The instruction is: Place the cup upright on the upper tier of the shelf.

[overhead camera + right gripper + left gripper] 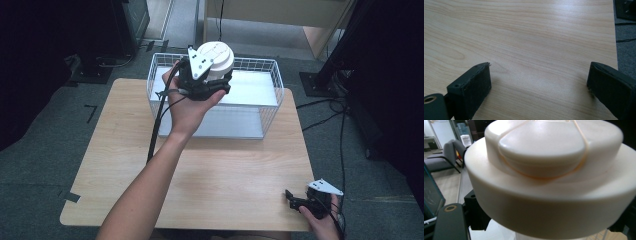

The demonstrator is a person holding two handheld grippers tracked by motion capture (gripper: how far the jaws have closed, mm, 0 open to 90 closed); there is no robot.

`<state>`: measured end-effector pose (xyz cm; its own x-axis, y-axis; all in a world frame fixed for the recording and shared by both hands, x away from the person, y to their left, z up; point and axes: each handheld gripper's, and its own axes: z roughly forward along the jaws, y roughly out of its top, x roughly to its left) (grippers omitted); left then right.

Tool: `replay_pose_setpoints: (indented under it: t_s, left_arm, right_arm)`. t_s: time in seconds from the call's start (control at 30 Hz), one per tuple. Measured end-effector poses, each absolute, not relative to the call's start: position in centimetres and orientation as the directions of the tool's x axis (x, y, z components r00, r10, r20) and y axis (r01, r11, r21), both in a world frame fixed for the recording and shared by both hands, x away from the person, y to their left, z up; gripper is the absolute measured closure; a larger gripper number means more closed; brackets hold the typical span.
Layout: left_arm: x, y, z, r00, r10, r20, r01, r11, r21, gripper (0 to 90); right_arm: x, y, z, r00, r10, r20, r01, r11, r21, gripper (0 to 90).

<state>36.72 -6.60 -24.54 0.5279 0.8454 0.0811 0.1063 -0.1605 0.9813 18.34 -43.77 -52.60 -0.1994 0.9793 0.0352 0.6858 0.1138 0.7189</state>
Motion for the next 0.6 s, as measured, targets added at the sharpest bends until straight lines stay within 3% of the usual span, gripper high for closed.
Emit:
replay_pose_setpoints:
  t_s: [0.5, 0.6]
  left_arm:
    - [41.3, -6.9, -25.4, 0.470, 0.879, 0.084, 0.134, -0.165, 0.977, 15.9]
    - [42.4, -6.9, -25.5, 0.462, 0.887, 0.026, 0.174, -0.120, 0.977, 16.0]
  right_arm:
    - [18.4, -43.8, -52.6, -0.202, 0.979, 0.029, 0.684, 0.120, 0.720, 5.2]
    - [18.4, -43.8, -52.6, -0.207, 0.978, 0.027, 0.683, 0.124, 0.720, 5.5]
